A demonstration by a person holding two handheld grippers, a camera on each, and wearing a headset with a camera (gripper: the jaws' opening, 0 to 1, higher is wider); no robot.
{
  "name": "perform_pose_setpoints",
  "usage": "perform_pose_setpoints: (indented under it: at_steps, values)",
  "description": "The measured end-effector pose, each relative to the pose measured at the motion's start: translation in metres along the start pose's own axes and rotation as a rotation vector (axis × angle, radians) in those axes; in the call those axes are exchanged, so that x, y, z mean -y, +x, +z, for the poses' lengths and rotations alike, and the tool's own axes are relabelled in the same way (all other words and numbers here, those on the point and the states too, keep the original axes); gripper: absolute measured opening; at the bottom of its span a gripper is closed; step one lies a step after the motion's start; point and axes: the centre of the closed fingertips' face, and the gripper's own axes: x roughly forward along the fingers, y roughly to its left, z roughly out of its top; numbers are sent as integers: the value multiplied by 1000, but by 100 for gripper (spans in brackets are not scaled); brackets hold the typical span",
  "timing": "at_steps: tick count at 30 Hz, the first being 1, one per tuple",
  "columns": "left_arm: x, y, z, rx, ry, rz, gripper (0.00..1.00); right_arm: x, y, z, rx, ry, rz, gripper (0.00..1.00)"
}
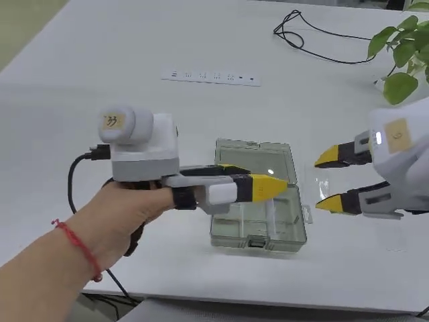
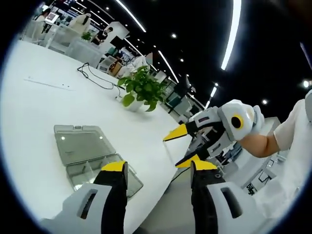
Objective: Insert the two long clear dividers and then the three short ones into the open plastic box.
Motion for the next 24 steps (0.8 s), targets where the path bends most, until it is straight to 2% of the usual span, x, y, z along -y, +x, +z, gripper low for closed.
perform_pose_setpoints:
  at_steps: [1,3,5,6,7,12,21,24]
  values:
    - [3,2,-1,-1,-1,-8,48,0,-1,3,2,-3,-3,33]
    - [8,7,-3,-8,-42,-21,45,-1,-2,7,0,-3,-7,33]
    - [13,11,-2,13,-78,-35,41,-2,-3,11,-3,-6,-13,33]
    - [15,14,-3,12,-116,-38,39,-4,-4,14,-4,-10,-14,33]
    - [17,15,-3,11,-125,-46,35,-5,-4,16,-6,-13,-14,33]
    - [24,24,-7,-2,-147,-65,25,-9,-4,23,-14,-39,-17,33]
    - [24,26,-14,-25,-175,-68,10,-10,-6,26,-24,-43,-17,33]
    - [25,26,-14,-24,-178,-71,8,-10,-6,26,-31,-45,-17,33]
